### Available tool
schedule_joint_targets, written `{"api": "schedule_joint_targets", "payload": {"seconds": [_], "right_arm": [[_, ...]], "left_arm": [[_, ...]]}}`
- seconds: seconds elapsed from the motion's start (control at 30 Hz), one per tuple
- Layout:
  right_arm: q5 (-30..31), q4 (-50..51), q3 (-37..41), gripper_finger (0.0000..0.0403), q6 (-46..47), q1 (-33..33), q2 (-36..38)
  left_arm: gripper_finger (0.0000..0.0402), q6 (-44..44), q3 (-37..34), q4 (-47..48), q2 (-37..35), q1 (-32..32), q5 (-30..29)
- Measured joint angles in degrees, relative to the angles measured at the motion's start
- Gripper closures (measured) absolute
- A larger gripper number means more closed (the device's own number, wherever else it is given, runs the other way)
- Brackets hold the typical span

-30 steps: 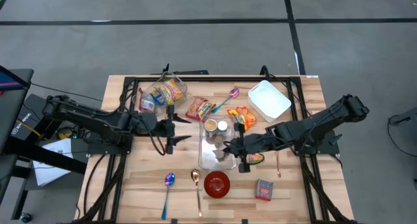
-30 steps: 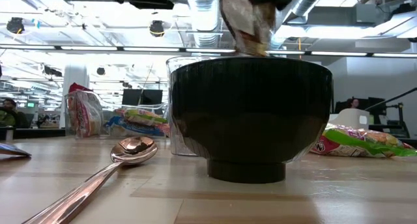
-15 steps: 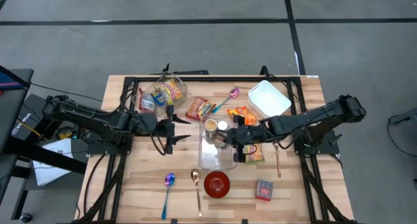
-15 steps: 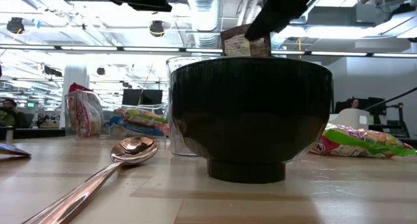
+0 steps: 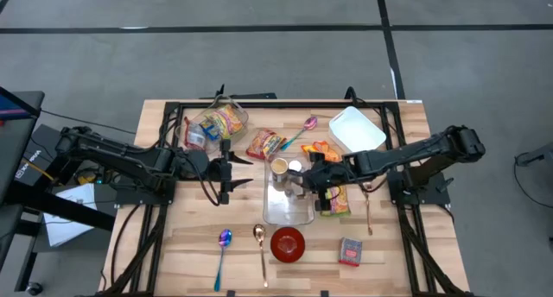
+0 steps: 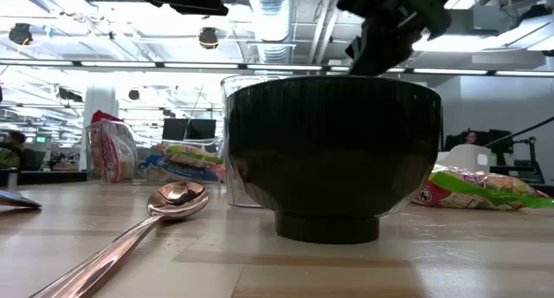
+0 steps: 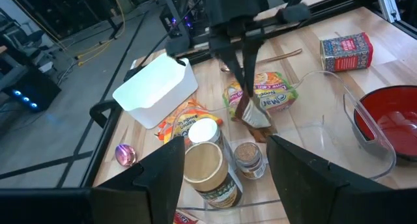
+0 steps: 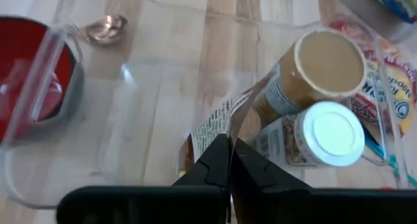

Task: Pick & Place Food Item
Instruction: Put the orange spice pack into the bottom transparent bin

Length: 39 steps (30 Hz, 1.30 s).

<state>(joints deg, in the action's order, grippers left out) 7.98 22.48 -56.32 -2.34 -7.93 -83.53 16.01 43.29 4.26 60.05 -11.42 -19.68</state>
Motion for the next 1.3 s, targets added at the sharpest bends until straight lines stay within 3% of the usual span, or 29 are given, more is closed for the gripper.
{"api": "schedule_joint_targets", "payload": {"seconds": [0.43, 1.3], "right_arm": [[-2.3, -4.3, 4.4, 0.0403, -7.2, 4.8, 0.0], [-2.2, -6.5, 4.4, 0.0403, -17.6, 4.8, -0.2]], "left_arm": [[0.0194, -0.4, 0.0, 0.0, 0.0, 0.0, 0.0], [0.0192, -1.3, 0.0, -0.2, 0.0, 0.0, 0.0]]}}
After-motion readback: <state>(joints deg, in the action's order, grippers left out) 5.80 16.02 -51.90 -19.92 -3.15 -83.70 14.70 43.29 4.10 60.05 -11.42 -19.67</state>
